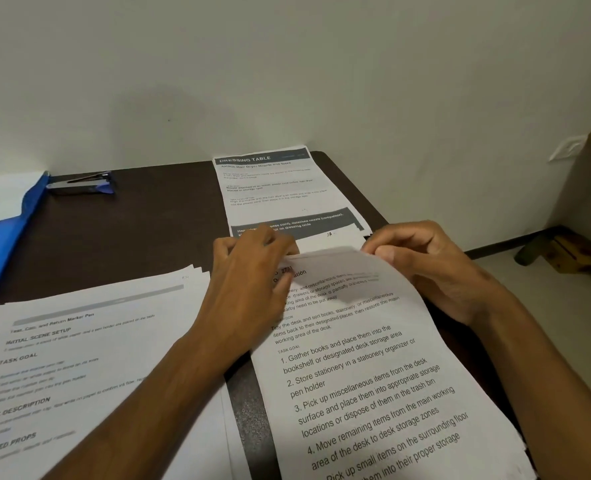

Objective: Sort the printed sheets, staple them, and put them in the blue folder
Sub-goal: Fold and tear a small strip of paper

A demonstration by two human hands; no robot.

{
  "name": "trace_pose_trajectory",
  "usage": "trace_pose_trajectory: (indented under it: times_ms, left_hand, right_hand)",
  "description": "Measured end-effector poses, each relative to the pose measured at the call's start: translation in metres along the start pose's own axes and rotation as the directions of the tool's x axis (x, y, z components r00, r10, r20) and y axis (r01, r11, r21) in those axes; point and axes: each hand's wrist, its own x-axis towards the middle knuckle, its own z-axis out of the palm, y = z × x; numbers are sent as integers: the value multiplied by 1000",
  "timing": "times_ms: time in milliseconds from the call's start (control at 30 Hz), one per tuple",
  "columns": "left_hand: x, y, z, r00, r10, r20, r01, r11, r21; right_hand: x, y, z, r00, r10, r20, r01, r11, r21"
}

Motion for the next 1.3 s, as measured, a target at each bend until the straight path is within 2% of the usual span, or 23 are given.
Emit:
trace_pose_trajectory:
  times_ms: [33,133,233,367,633,933,1133,1300]
  left_hand:
    - [0,1,0,1000,-2,-7,2,1000,0]
    - [0,1,1,1000,-12,-11,11,1000,-7]
    - [0,2,1,1000,-1,-14,1,1000,6]
    - [0,3,0,1000,6,-14,-6,1000,18]
    - [1,2,0,999,5,-32,-4,1000,18]
    - [1,3,0,999,-4,-36,5,1000,28]
    - [3,0,0,1000,-8,-25,9,999,34]
    - [2,-1,1,1000,-8,-12,8,1000,21]
  right_hand:
    - [1,2,0,997,-11,-82,7,999,-47]
    - [11,17,-7,945,-86,-315,-31,937,-348]
    - [16,26,-11,914,-75,-398,-108,902,-418]
    - [17,28,-9,908,-96,-408,-164,815,-556]
    - [17,24,-4,904,-89,-418,-126,879,-460]
    - [14,20,-6,913,-179,-367,-68,820,-569]
    - [11,14,-5,868,-271,-416,-1,837,-547]
    - [12,14,2,825,-374,-424,8,757,-653]
